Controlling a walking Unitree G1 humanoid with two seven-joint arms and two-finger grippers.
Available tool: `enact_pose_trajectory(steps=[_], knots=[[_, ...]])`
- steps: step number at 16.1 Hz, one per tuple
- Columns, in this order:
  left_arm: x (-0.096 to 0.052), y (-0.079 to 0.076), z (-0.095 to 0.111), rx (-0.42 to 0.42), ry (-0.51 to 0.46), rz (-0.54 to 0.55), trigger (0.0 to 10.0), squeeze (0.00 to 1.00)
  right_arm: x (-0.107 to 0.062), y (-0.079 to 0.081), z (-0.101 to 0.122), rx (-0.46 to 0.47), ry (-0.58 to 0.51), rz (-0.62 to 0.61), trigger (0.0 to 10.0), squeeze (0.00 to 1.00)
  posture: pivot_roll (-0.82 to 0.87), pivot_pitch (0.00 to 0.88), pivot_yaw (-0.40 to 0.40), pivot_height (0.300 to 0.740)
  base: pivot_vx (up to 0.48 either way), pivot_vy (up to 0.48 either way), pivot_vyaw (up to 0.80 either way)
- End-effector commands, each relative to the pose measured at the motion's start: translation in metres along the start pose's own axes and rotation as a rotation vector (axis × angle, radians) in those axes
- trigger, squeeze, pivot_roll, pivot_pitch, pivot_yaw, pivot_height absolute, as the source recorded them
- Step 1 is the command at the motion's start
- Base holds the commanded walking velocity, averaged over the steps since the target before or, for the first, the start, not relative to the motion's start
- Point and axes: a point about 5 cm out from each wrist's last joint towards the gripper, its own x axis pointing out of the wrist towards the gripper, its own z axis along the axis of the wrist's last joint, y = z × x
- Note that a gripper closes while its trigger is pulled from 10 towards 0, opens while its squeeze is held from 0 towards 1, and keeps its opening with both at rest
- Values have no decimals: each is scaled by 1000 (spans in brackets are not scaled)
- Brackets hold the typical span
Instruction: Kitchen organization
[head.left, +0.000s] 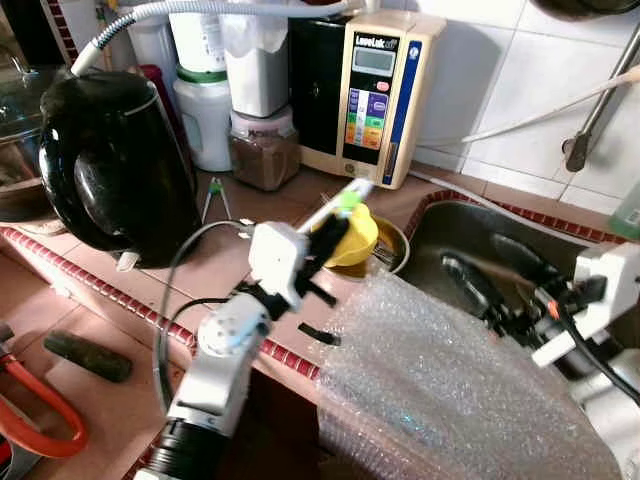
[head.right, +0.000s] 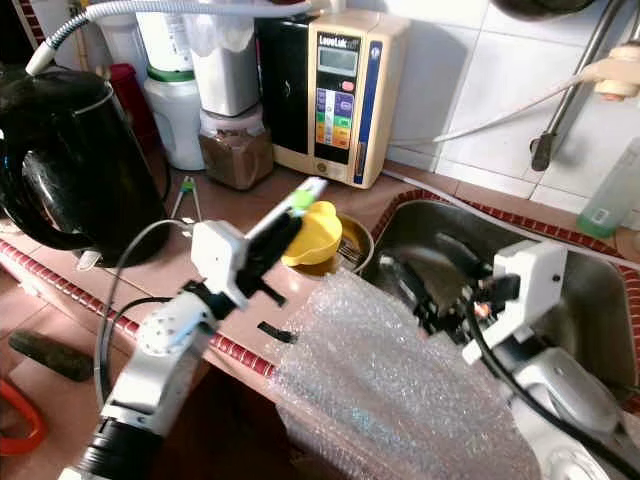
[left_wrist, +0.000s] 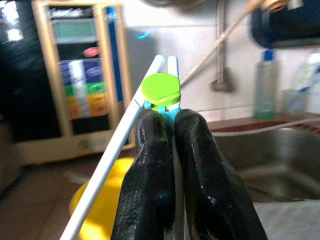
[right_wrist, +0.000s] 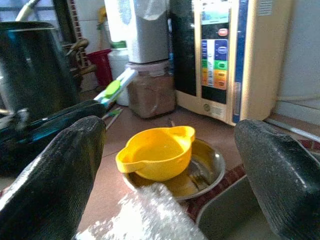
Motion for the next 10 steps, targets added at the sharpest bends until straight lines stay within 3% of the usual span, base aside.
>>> enact_pose_trajectory(steps=[1,5,10], knots=[[2,-6,8,21,-39,-40,0,0,5,-2,2,-6,-7,-29,10000,0,33,0,3,740,0,0,0],[6,-20,20,-14,-113,-119,0,0,31,-2,9,87,-109,-89,10000,0,29,0,-2,740,0,0,0],[6,-30,11,-43,-70,-173,0,0,53,21,17,213,-152,66,10000,0,32,0,-8,740,0,0,0]])
